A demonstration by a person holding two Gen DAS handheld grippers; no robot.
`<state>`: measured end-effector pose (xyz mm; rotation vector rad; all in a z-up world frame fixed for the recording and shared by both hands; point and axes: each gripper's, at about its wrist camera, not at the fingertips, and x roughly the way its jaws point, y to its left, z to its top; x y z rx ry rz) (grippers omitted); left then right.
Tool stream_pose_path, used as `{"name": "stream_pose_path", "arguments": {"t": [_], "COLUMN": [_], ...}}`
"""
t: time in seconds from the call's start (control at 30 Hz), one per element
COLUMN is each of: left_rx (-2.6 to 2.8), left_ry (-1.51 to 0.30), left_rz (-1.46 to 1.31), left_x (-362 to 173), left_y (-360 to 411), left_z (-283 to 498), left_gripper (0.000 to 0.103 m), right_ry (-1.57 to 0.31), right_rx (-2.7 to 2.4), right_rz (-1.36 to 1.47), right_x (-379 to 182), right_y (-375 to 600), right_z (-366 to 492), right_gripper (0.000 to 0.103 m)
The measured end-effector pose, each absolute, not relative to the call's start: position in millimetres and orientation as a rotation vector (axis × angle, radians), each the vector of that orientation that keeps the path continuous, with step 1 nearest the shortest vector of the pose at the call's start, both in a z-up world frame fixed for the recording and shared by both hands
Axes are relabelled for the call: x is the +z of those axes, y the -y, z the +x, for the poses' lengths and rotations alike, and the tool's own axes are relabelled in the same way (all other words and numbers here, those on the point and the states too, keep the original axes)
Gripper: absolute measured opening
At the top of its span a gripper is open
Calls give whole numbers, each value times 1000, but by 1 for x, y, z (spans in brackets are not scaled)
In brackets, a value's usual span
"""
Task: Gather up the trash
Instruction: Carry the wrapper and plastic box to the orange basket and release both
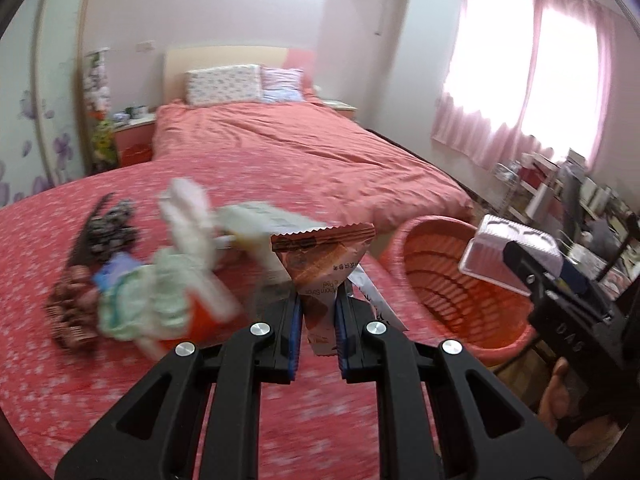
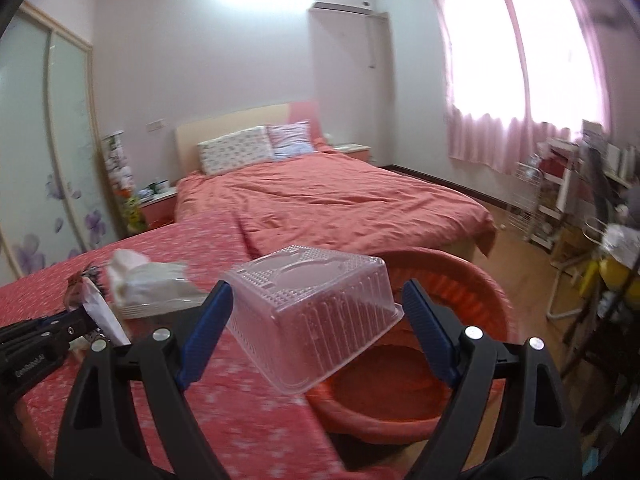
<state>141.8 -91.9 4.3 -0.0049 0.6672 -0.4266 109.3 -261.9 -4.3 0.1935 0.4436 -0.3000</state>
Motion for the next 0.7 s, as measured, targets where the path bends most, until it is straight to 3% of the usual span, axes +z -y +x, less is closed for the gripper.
{"name": "stream_pose_path", "arguments": {"t": [0.7], "left_rx": [-651], "left_ry": [-749], "left_rz": [84], "left_x": [-28], "left_y": [217], "left_z": [169], "left_gripper": [14], "right_ry": [-452], "right_rx": [-447], "right_rz": [314], "right_x": [-45], "right_y": [372], "right_z": [127], "right_gripper": [86]}}
